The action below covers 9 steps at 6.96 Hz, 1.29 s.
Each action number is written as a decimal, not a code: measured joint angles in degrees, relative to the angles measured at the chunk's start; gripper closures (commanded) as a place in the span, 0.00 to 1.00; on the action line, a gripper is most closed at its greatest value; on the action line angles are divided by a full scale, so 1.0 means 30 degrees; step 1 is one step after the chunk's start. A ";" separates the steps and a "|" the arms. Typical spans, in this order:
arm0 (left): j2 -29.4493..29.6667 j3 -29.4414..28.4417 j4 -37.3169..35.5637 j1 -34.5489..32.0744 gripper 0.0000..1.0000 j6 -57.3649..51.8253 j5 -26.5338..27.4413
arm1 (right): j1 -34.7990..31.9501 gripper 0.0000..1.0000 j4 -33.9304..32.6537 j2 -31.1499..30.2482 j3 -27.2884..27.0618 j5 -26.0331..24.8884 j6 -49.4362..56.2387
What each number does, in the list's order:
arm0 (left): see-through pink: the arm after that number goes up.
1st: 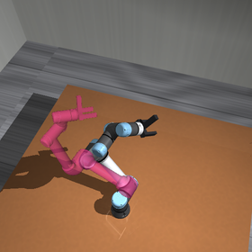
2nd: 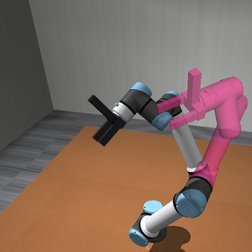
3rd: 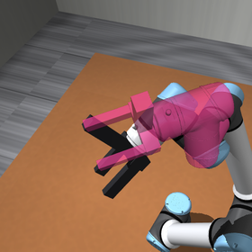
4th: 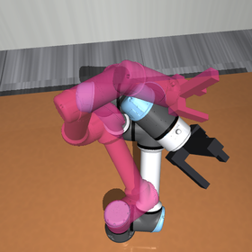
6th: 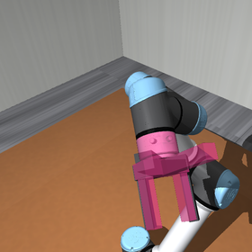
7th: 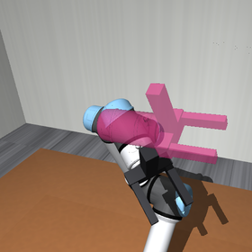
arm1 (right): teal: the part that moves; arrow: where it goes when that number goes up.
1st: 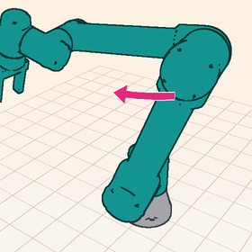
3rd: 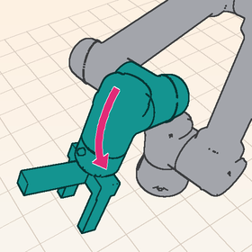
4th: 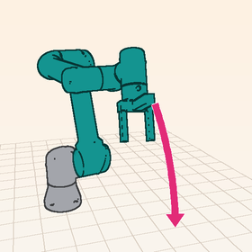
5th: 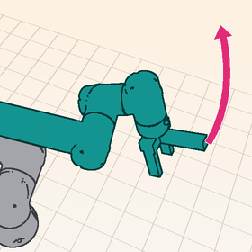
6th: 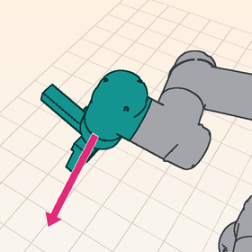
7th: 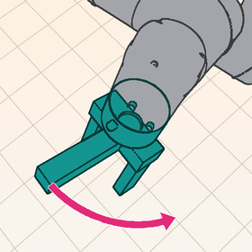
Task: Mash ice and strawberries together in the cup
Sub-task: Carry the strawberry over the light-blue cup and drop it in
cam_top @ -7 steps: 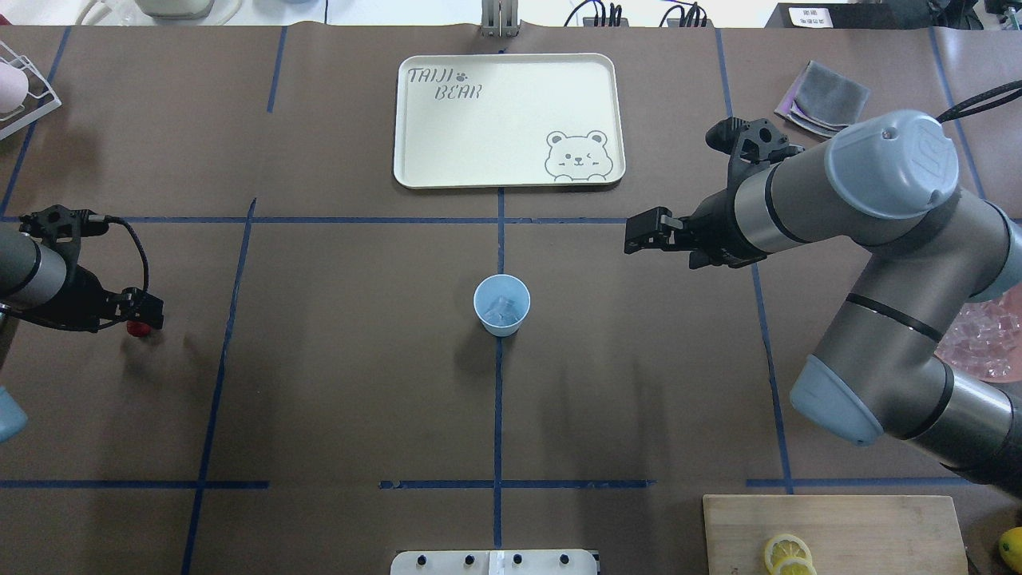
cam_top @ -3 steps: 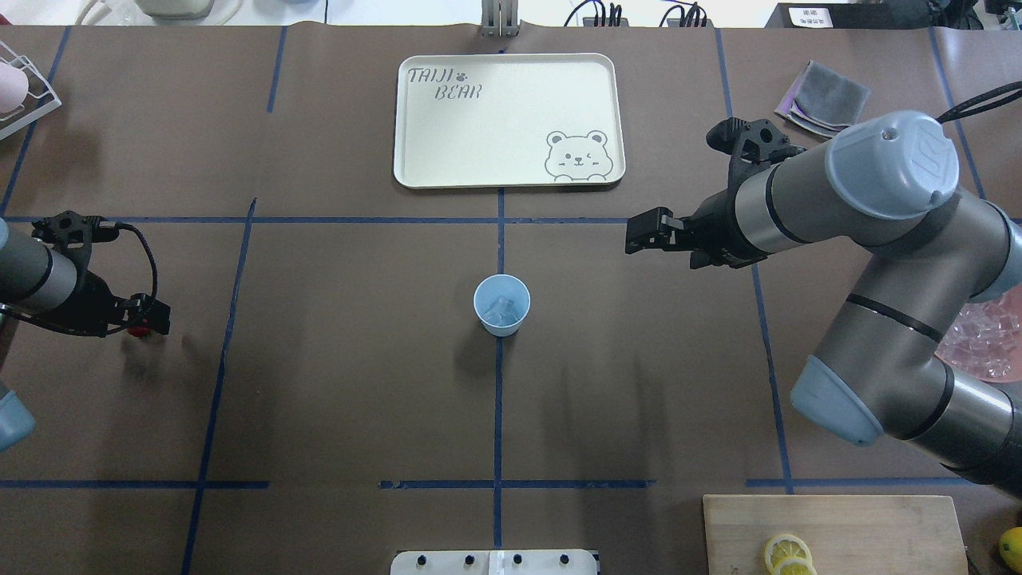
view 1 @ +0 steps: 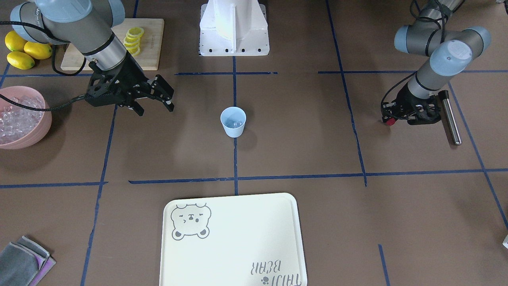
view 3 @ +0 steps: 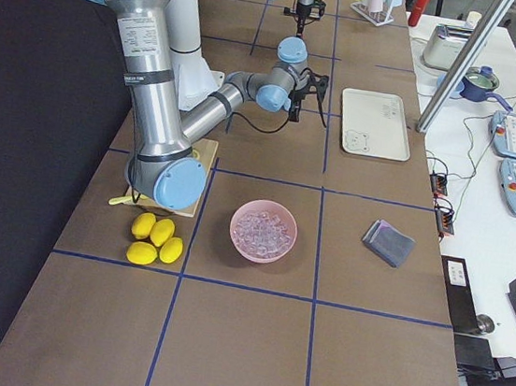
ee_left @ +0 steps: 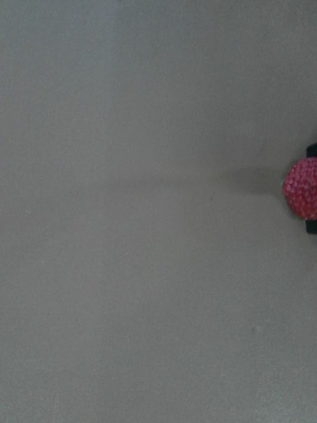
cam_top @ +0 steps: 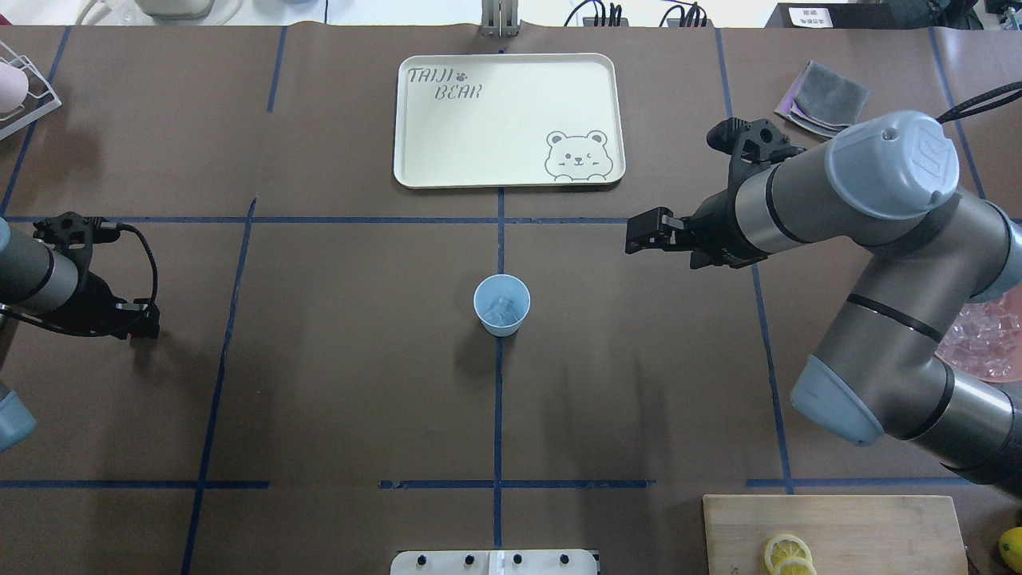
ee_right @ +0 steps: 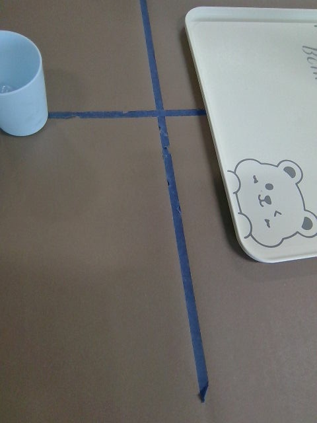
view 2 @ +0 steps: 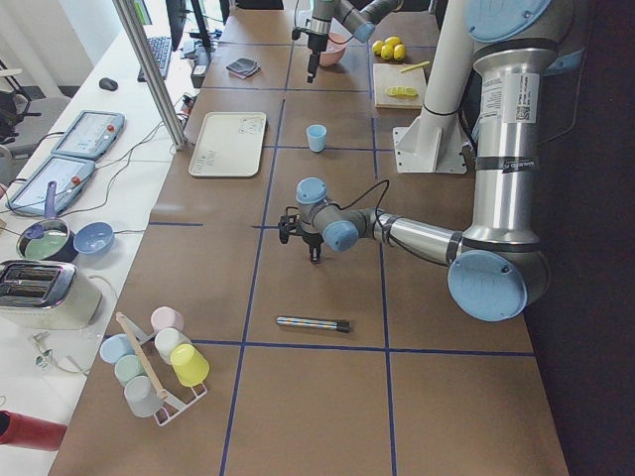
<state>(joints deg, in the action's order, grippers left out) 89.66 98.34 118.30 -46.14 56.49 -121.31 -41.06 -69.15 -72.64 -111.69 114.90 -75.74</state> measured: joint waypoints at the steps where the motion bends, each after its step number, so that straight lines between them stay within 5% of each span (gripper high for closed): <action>1: 0.0437 0.0363 -0.0006 0.0001 1.00 0.0301 -0.0096 | -0.0185 0.00 0.0012 -0.0458 -0.0253 0.0090 0.0012; 5: 0.6656 0.0939 -0.0115 0.1058 1.00 0.6796 -0.1026 | -0.1179 0.00 -0.0007 -0.2261 -0.0455 0.0142 0.1792; 9: 1.2197 -0.0936 -0.0096 0.4619 0.98 1.0657 0.2359 | -0.1715 0.00 -0.0062 -0.2873 -0.0333 0.0154 0.2947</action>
<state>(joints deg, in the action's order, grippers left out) 126.25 95.53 118.01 -32.29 88.46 -114.24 -46.20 -69.33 -81.25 -112.69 115.36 -66.90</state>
